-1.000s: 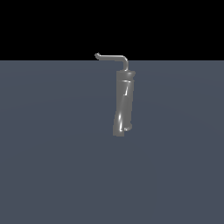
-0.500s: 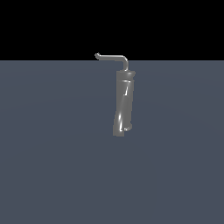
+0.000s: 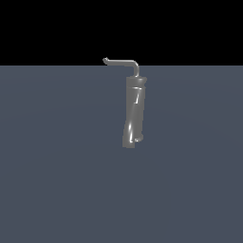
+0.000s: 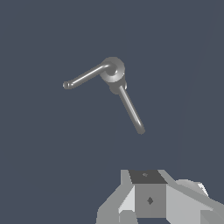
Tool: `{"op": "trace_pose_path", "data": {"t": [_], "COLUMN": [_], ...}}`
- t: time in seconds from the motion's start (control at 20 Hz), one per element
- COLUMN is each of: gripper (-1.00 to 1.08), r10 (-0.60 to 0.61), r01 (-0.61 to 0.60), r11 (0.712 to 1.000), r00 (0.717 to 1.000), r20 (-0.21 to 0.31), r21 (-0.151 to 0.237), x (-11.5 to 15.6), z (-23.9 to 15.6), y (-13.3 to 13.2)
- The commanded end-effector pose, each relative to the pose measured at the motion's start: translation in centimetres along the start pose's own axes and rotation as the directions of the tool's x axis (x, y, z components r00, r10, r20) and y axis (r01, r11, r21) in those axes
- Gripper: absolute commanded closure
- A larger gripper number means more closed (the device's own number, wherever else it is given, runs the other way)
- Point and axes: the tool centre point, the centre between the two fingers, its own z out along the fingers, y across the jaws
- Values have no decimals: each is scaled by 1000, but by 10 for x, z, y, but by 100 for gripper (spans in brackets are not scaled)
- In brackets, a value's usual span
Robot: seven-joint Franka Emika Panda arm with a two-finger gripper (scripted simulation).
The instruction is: Turn on the faucet by rotating a designated handle.
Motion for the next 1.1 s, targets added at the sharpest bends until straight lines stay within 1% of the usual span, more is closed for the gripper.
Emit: {"op": "trace_pose_path", "data": {"t": [0.0, 0.25, 0.5, 0.75, 1.05], "gripper": [108, 108, 108, 108, 108], "r10": [68, 200, 328, 450, 585], "r01": [-68, -199, -328, -450, -585], "r11": [998, 980, 945, 893, 810], "r00": [998, 980, 945, 893, 811], "r20": [5, 12, 12, 4, -16], "r21": [0, -5, -14, -25, -36], "x": [11, 32, 53, 73, 95], "z": [7, 24, 43, 63, 90], "y": [-9, -25, -41, -57, -75]}}
